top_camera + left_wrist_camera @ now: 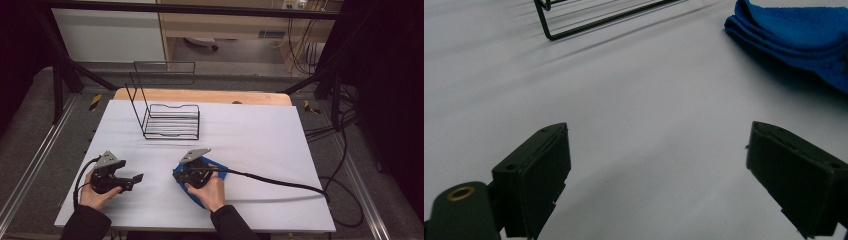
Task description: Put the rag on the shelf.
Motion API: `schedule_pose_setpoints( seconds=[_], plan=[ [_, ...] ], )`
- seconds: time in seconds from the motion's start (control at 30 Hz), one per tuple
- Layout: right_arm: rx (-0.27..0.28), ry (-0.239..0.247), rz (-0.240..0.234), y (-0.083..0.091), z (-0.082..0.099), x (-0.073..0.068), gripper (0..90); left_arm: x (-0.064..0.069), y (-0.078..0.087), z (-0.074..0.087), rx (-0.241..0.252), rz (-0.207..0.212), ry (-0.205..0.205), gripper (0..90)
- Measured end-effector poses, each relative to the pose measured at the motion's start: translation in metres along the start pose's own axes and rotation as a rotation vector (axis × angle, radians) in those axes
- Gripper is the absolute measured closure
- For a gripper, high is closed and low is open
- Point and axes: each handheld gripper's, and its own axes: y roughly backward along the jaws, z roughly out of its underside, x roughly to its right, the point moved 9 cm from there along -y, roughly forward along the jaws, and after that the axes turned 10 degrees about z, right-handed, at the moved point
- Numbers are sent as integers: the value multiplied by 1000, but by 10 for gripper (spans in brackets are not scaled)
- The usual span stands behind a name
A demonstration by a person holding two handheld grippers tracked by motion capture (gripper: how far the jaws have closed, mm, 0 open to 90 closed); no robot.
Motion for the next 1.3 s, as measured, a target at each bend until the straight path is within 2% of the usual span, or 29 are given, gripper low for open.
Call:
schedule_pose_setpoints(
  seconds=[0.1,0.27,0.47,0.57,0.63,0.77,0.83,0.9,1.0,1.07,1.17,1.3],
  plan=[
    [-9,16,-22,-6,3,-7,835,0,0,0,0,-1,2,103],
    [-31,71,-65,-15,9,-23,832,0,0,0,3,-1,3,103],
    [-64,71,-86,-24,19,-28,809,0,1,1,1,0,1,103],
    [-66,59,-102,-23,18,-29,720,0,1,1,1,-1,2,103],
    [-45,46,-111,-18,14,-30,634,0,1,0,4,0,2,103],
    [22,60,-81,2,-4,-23,470,3,1,-1,7,8,6,103],
    [49,64,-57,14,-12,-16,425,5,2,-3,8,8,7,103],
    [72,68,-11,26,-16,-3,380,8,2,-5,12,15,9,103],
    [86,26,64,44,-14,26,353,16,-1,-10,11,28,18,115],
    [81,-13,113,54,-5,48,355,20,-3,-11,7,35,21,132],
    [52,-78,179,62,16,76,371,38,-13,-16,-12,59,29,179],
    [6,-155,251,63,48,103,423,62,-30,-18,-52,111,20,281]
  ],
)
